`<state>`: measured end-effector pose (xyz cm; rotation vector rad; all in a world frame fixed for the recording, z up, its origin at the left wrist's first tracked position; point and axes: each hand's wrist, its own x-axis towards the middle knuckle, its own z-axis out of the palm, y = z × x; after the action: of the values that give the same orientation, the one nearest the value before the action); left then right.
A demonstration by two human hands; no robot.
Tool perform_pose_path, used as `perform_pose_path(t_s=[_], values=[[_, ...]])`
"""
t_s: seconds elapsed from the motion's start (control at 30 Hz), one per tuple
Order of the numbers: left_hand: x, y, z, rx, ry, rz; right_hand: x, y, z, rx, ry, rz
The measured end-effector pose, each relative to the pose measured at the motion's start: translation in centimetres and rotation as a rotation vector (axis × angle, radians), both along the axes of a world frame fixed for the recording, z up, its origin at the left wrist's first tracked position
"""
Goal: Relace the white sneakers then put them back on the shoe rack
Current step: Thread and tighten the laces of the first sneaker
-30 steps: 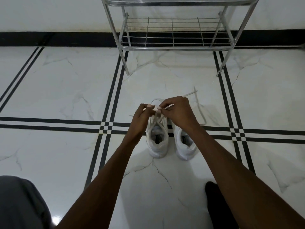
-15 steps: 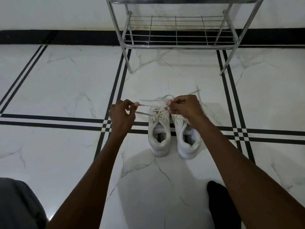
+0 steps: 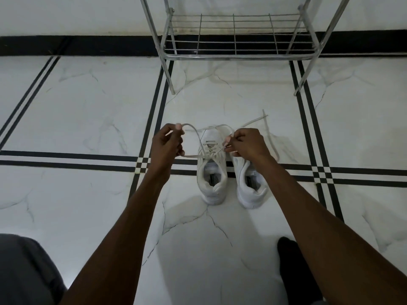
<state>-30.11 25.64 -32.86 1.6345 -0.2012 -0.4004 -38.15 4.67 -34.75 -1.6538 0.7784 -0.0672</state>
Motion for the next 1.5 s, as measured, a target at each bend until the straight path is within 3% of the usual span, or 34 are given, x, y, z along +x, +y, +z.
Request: perform_pose_path(t_s=[0.2,0.37,0.47,0.57,0.73,0.9,1.03,1.27,1.37,1.5], values=[[-0.8,-4.2,4.7,-0.040,-0.108,-0.200,0.8,1.4,0.9,0.056,-0.017,0.064],[1.8,-2.3,3.4,0.236,-0.331,-0.053,0.6,0.7,1.0,0.027,-0.007,-0.013],[3.2,0.6,1.2,0.454,-0.316,0.107,0.4,-0.6,-0.2,-0.140,0.051,-0.084],[3.5,3.8,-1.7,0.609,-0.218,0.150,-0.2,-1.7,-0.9,-0.395,0.201,-0.012],[1.8,4.4,-5.2,0.778,-0.098,0.113,-0.8,-1.5,-1.1,-0.461,0.142,0.009],[-0.2,0.3,-5.2,0.651,-0.191,-0.128,-0.4,-0.3,-1.2,-0.558,-0.013,0.229],[-0.9,-1.9,-5.8,0.623,-0.176,-0.301,-0.4,0.6,-1.0,-0.550,0.003,0.427],[0.7,-1.2,-10.1,0.672,-0.081,-0.253,-0.7,0.9,-1.6,-0.598,0.100,0.477],[-0.1,-1.5,-7.7,0.690,-0.066,-0.236,-0.4,1.3,-1.7,-0.591,0.047,0.457],[-1.0,-2.1,-6.5,0.893,-0.308,-0.249,0.2,1.9,-1.2,-0.608,0.039,0.446]])
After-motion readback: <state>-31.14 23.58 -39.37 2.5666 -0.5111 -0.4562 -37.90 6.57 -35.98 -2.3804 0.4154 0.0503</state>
